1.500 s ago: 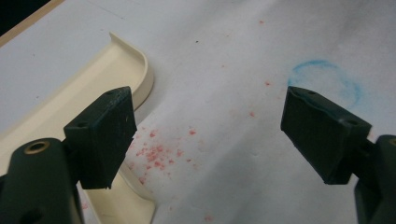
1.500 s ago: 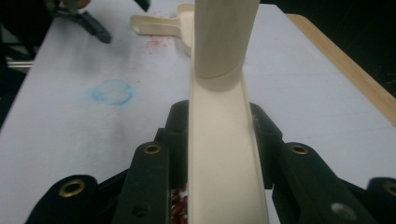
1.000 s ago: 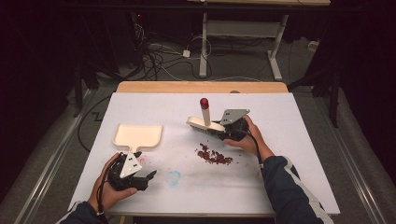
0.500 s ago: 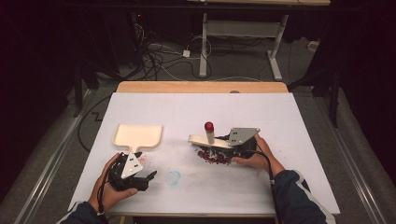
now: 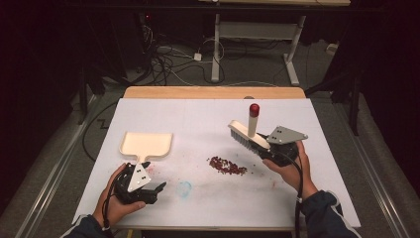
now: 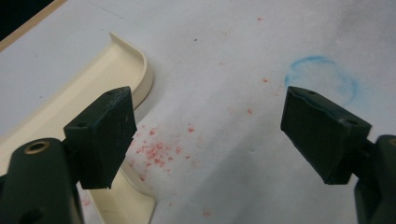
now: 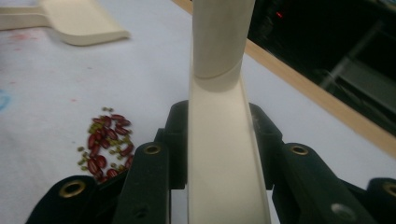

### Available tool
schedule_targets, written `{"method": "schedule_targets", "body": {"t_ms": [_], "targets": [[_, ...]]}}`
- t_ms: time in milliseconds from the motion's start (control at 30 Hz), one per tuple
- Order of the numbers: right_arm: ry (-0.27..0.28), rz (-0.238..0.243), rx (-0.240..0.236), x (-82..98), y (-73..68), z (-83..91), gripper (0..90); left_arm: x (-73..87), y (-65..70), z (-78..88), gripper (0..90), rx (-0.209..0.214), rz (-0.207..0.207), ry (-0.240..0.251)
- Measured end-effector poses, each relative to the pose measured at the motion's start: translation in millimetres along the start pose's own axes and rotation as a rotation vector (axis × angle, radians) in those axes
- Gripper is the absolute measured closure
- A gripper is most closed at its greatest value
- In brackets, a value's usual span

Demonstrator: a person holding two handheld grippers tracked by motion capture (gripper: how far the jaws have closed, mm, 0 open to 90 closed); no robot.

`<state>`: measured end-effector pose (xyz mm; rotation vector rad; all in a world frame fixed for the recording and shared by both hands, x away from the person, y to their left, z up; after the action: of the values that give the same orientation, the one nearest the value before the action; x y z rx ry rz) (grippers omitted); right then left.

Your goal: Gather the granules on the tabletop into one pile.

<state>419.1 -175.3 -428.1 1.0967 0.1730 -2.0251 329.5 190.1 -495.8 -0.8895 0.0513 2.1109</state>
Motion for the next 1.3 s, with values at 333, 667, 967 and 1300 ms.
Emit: {"method": "schedule_targets", "body": {"t_ms": [333,667,967,1300], "targets": [[-0.151,-0.171,0.213,38.4,-2.2,-14.2,67.7,-1.6,2.2,0.4,17.7,0.004,-0.009,0.008],[-0.146,-0.19,0.227,14.2,-53.4,-35.2,67.6,-3.0,3.0,0.6,17.7,0.003,-0.016,0.009],[-0.105,-0.176,0.225,-4.1,-76.6,-48.0,67.7,-1.6,1.5,0.7,17.7,0.003,-0.005,0.009],[-0.077,-0.11,0.229,-15.6,-91.0,-48.5,67.7,-1.8,2.3,-0.3,17.7,-0.001,-0.014,-0.004]]}}
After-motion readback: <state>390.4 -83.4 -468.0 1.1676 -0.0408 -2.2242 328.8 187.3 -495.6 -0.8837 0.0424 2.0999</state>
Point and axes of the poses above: each handheld gripper's, and its own axes: z roughly backward along the jaws, x roughly out of its underside, y roughly to its right, the point moved 6 cm from there along -z, roughly forward along the jaws, and after that the axes turned 9 degrees about -y, right-handed, at the moved point
